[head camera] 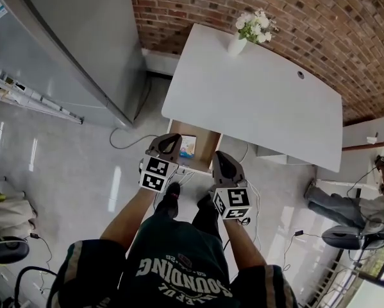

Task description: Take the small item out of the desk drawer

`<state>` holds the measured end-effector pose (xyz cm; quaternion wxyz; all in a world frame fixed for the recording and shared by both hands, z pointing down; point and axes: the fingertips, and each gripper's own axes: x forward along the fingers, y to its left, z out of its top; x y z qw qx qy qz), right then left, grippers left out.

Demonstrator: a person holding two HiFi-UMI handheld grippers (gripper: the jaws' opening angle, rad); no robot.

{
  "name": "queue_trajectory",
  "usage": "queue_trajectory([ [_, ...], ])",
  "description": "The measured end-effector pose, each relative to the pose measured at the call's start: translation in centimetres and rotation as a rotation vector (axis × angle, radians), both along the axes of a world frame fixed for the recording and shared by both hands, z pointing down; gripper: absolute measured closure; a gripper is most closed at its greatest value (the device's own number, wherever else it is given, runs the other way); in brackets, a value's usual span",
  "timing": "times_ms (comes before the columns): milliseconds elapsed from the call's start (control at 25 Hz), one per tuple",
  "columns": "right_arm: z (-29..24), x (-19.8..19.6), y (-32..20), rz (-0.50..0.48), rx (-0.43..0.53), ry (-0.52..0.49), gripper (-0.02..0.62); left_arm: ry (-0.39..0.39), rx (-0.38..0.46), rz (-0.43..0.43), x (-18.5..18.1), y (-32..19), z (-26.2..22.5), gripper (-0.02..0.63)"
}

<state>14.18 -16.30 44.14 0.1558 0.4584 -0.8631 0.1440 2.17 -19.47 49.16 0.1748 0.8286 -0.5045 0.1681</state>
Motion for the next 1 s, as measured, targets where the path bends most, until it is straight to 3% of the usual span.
queue_trajectory([
  [360,2.2,1.9,-2.0,-0.071,-0.030,-0.004,0.571,-0.088,-0.054,0.004,1.2,-0.9,3.2,0.588],
  [800,6.0,2.7,-4.3,-0.151,-0.053,0.018,0.571,-0.127,-0.120,-0.061,1.6,-1.2,8.3,0.586],
  [1000,8.1,3.0,-4.6,-0.189,-0.085,0.007,0.571,-0.111,-0.167,-0.107,2.4,-1.0,11.5,0.586],
])
